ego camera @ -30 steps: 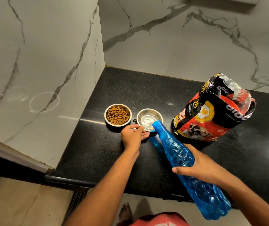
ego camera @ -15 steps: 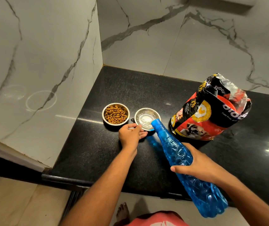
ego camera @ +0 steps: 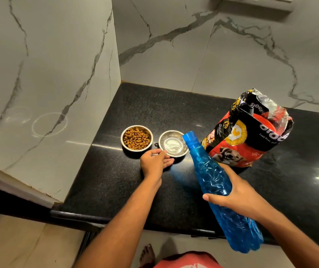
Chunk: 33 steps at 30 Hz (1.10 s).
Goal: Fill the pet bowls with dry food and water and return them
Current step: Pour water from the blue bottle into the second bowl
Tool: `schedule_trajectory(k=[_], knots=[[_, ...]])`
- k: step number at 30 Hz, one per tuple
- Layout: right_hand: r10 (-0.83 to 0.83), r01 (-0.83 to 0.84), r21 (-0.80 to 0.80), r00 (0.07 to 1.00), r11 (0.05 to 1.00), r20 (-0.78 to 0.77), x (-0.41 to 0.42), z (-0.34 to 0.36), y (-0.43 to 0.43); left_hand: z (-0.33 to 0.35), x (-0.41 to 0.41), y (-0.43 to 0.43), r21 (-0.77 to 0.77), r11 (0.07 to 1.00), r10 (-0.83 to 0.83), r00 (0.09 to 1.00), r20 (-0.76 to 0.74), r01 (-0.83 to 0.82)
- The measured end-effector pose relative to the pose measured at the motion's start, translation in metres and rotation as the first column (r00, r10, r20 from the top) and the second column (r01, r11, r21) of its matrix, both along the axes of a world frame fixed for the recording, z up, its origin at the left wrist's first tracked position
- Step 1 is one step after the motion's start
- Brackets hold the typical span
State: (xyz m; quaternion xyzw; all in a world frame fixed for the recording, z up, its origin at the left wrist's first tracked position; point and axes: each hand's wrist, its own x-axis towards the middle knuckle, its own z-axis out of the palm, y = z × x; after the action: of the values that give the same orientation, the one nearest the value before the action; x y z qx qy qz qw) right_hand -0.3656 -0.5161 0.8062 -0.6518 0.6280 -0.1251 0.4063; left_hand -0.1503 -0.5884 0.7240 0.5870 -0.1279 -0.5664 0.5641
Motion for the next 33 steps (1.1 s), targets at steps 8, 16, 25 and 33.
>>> schedule_trajectory(k=[8, 16, 25, 33], knots=[[-0.016, 0.052, -0.224, 0.987, 0.973, 0.160, -0.009, 0.008, 0.014, 0.000, 0.000, 0.001, -0.006, 1.000, -0.025, 1.000, 0.005, 0.025], [-0.019, 0.162, -0.415, 0.944, 0.895, 0.329, -0.021, 0.008, 0.021, 0.002, -0.001, 0.004, -0.007, 0.999, -0.035, 0.999, 0.032, 0.035], [-0.094, 0.299, -0.531, 0.921, 0.793, 0.378, -0.078, -0.001, 0.019, 0.007, -0.009, 0.011, -0.012, 1.000, 0.017, 0.997, 0.073, -0.016], [-0.141, 0.409, -0.545, 0.873, 0.732, 0.466, -0.129, -0.015, -0.009, 0.003, -0.024, 0.019, 0.014, 0.996, 0.089, 0.994, 0.065, -0.090]])
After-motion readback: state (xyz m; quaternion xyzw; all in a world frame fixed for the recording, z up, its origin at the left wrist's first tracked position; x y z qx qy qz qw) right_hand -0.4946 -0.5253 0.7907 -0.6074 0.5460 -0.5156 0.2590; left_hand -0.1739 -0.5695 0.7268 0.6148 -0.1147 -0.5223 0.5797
